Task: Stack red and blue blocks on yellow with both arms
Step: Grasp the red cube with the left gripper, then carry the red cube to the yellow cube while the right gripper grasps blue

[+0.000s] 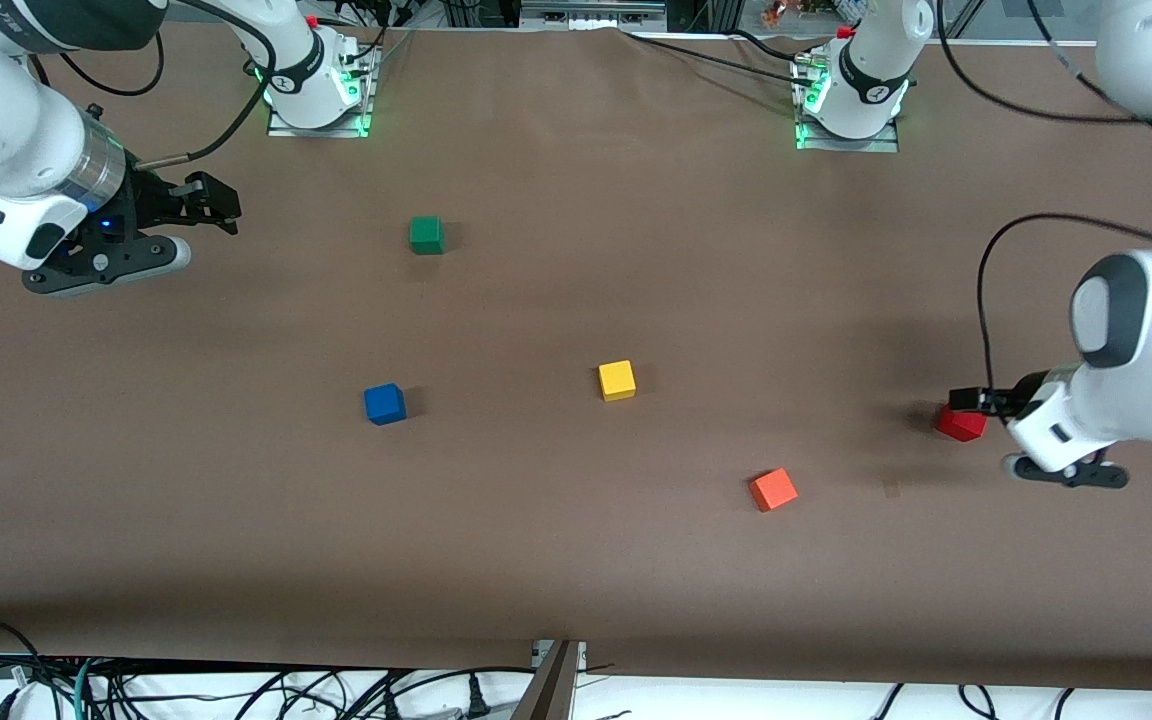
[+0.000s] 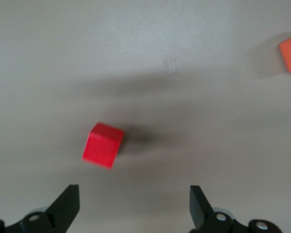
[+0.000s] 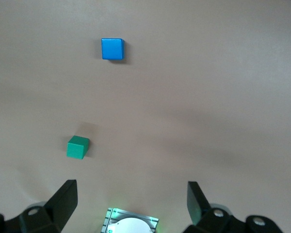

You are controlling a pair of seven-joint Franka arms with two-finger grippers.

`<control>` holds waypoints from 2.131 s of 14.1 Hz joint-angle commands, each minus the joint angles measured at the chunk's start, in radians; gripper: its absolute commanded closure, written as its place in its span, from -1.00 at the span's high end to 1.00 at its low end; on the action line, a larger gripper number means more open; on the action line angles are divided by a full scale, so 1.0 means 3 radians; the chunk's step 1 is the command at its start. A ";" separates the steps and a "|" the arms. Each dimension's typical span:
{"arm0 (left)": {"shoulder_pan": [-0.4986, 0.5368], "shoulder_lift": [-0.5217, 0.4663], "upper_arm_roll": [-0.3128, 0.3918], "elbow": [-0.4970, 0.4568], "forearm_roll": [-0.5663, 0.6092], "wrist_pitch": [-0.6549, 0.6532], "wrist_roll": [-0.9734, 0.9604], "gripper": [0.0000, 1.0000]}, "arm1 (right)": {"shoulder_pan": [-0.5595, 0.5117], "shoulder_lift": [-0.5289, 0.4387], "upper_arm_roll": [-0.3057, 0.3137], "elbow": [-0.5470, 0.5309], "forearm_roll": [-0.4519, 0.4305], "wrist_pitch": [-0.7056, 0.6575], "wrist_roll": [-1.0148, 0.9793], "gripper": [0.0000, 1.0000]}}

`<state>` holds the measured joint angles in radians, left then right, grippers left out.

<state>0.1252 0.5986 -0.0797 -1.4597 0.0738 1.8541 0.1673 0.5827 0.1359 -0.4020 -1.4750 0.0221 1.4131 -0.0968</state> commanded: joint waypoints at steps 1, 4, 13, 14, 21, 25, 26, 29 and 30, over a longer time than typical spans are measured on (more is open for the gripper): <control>0.0124 0.0157 -0.0021 -0.0160 0.0071 0.0393 0.0555 1.00 | -0.0035 0.0023 0.0011 0.0090 0.0018 -0.0083 -0.0066 0.99; 0.0196 0.0193 -0.0021 -0.0400 0.0066 0.0808 0.0981 1.00 | -0.0091 0.0023 0.0005 0.0090 0.0131 -0.0088 -0.0066 0.99; 0.0350 0.0157 -0.0021 -0.0718 0.0163 0.1075 0.1176 1.00 | -0.0698 -0.0115 0.0459 -0.0115 0.0151 0.0076 0.0011 0.99; 0.0360 0.0157 -0.0021 -0.0733 0.0163 0.1096 0.1176 1.00 | -0.0877 -0.0115 0.0648 -0.0115 0.0146 0.0076 0.0041 0.99; 0.0386 0.0142 -0.0061 -0.0769 0.0117 0.1173 0.1161 -1.00 | -0.1196 -0.0146 0.1166 -0.0120 0.0034 0.0127 0.0246 0.99; 0.0340 -0.0138 -0.0413 -0.0683 0.0046 0.0989 0.0596 -1.00 | -0.1191 -0.0141 0.1181 -0.0110 0.0044 0.0183 0.0256 0.99; 0.0329 -0.0165 -0.0576 -0.0632 0.0051 0.0872 0.0269 -1.00 | -0.1185 -0.0126 0.1187 -0.0110 0.0044 0.0188 0.0297 0.99; 0.0146 -0.0160 -0.0971 -0.0376 0.0056 0.0585 -0.0733 -1.00 | -0.0992 0.0093 0.1192 -0.0145 0.0100 0.0447 0.0587 0.99; -0.0007 -0.0160 -0.0987 -0.0335 0.0056 0.0574 -0.1010 -1.00 | -0.0900 0.0206 0.1187 -0.0146 0.0100 0.0611 0.0761 0.99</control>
<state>0.1854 0.5486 -0.3651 -1.5995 0.0939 2.0624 0.0063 0.2628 0.1444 -0.0520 -1.5087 0.0493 1.5219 0.0388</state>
